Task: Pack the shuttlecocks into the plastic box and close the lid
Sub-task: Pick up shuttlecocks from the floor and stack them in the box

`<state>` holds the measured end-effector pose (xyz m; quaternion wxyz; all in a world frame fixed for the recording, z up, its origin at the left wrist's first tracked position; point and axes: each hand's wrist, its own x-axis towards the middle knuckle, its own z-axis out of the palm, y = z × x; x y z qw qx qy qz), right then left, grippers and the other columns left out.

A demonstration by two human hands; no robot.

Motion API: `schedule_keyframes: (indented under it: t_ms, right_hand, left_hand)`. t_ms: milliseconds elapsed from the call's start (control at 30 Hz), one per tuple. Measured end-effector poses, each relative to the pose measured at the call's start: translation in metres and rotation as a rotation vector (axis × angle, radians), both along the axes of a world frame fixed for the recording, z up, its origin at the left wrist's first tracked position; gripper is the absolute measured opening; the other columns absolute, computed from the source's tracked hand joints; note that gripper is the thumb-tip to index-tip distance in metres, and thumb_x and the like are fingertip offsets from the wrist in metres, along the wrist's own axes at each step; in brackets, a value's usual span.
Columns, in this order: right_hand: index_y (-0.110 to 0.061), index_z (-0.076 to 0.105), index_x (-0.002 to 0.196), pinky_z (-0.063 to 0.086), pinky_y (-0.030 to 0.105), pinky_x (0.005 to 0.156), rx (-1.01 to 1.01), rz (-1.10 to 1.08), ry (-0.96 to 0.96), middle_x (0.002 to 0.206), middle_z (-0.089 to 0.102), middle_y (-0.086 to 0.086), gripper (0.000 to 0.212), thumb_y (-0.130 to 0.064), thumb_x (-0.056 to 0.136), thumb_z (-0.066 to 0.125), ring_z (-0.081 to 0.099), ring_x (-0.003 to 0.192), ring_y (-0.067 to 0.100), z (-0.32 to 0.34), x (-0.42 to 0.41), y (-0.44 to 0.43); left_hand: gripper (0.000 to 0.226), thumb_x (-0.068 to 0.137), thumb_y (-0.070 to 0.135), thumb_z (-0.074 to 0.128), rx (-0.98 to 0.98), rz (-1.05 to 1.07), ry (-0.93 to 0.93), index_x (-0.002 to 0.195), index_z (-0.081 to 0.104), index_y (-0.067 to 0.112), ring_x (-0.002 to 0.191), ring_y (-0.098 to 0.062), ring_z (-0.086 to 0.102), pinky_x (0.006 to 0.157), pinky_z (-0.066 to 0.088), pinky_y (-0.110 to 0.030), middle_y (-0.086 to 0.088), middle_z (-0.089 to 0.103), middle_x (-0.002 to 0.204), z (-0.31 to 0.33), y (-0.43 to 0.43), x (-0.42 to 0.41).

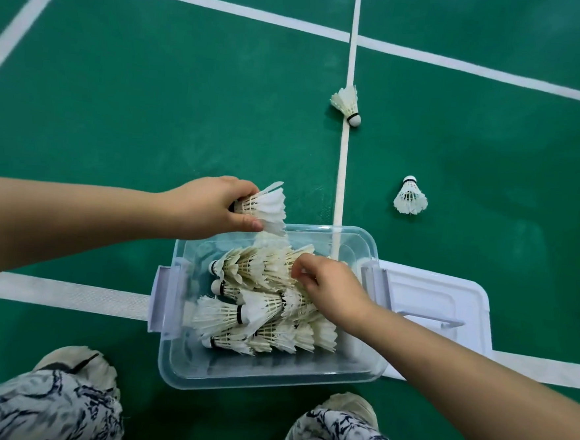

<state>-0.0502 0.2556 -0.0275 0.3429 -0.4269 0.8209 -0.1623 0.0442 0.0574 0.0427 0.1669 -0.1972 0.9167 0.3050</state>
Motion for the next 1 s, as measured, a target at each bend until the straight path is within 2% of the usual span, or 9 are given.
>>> schedule_keyframes:
  t_ms: [133,233,300,433,567,700,833,933,1000]
  right_hand:
    - [-0.026,0.058,0.102,0.044,0.027,0.075,-0.039,-0.019,-0.012,0.102,0.062,-0.004,0.013,-0.026,0.090,0.053,0.057,0.088,0.016,0.013,0.003,0.003]
    - [-0.032,0.051,0.094,0.050,0.032,0.084,-0.137,-0.167,-0.038,0.103,0.063,-0.007,0.010,-0.034,0.086,0.057,0.060,0.095,0.015,0.030,0.006,0.011]
    - [-0.030,0.051,0.089,0.048,0.027,0.081,-0.218,-0.236,-0.034,0.094,0.060,-0.011,0.009,-0.033,0.086,0.058,0.058,0.090,0.007,0.041,0.009,0.016]
    - [-0.029,0.053,0.084,0.035,0.015,0.068,-0.266,-0.125,-0.057,0.082,0.052,-0.018,0.010,-0.037,0.089,0.056,0.046,0.078,-0.007,0.065,0.023,0.016]
    - [-0.032,0.058,0.072,0.041,0.020,0.061,-0.228,-0.023,-0.327,0.067,0.054,-0.013,0.018,-0.040,0.088,0.056,0.048,0.063,0.003,0.070,0.049,0.010]
    - [-0.024,0.044,0.053,0.035,0.030,0.057,-0.135,0.027,-0.298,0.053,0.043,-0.005,0.038,-0.031,0.087,0.059,0.040,0.055,0.008,0.053,0.066,0.009]
    - [-0.023,0.043,0.049,0.035,0.029,0.055,0.029,0.086,-0.266,0.050,0.044,-0.004,0.041,-0.032,0.085,0.059,0.040,0.052,0.009,0.035,0.072,0.013]
    - [-0.022,0.053,0.054,0.037,0.027,0.059,0.156,0.174,-0.298,0.056,0.049,-0.005,0.035,-0.031,0.087,0.057,0.044,0.058,0.010,0.025,0.075,0.015]
    - [-0.020,0.070,0.072,0.038,0.024,0.066,0.196,0.180,-0.346,0.065,0.053,-0.010,0.022,-0.028,0.088,0.057,0.049,0.070,0.011,0.023,0.076,0.012]
  left_hand:
    - [0.038,0.081,0.044,0.058,0.006,-0.010,-0.013,0.108,0.054,0.017,0.087,-0.021,0.049,0.068,0.036,-0.029,-0.004,0.053,0.098,0.004,0.002,0.009]
    - [0.024,0.080,0.043,0.059,0.065,-0.018,-0.028,0.095,0.054,0.024,0.082,-0.018,0.050,0.067,0.038,-0.021,0.001,0.054,0.089,0.009,0.006,0.021]
    - [0.014,0.080,0.042,0.059,0.109,-0.024,-0.056,0.084,0.052,0.031,0.078,-0.017,0.052,0.069,0.042,-0.028,0.004,0.057,0.084,0.013,0.012,0.032]
    - [0.052,0.067,0.060,0.054,0.139,-0.113,-0.192,0.098,0.058,0.018,0.087,-0.025,0.060,0.080,0.048,-0.042,-0.005,0.066,0.093,0.014,0.026,0.051]
    - [0.046,0.072,0.058,0.060,0.130,-0.176,-0.260,0.093,0.056,0.018,0.085,-0.023,0.060,0.078,0.048,-0.041,-0.005,0.066,0.089,0.006,0.038,0.061]
    - [0.029,0.075,0.053,0.063,0.141,-0.247,-0.329,0.083,0.055,0.027,0.074,-0.013,0.057,0.073,0.046,-0.032,0.007,0.063,0.079,-0.007,0.045,0.068]
    - [0.036,0.085,0.037,0.058,0.091,-0.275,-0.415,0.118,0.053,0.024,0.101,-0.012,0.059,0.088,0.045,-0.025,0.005,0.065,0.111,-0.016,0.045,0.067]
    - [0.036,0.087,0.030,0.056,0.059,-0.259,-0.418,0.122,0.052,0.022,0.103,-0.012,0.058,0.089,0.043,-0.023,0.005,0.063,0.116,-0.020,0.041,0.063]
    - [0.034,0.088,0.027,0.055,0.056,-0.261,-0.428,0.121,0.053,0.021,0.102,-0.013,0.058,0.088,0.043,-0.023,0.004,0.064,0.115,-0.022,0.040,0.062]
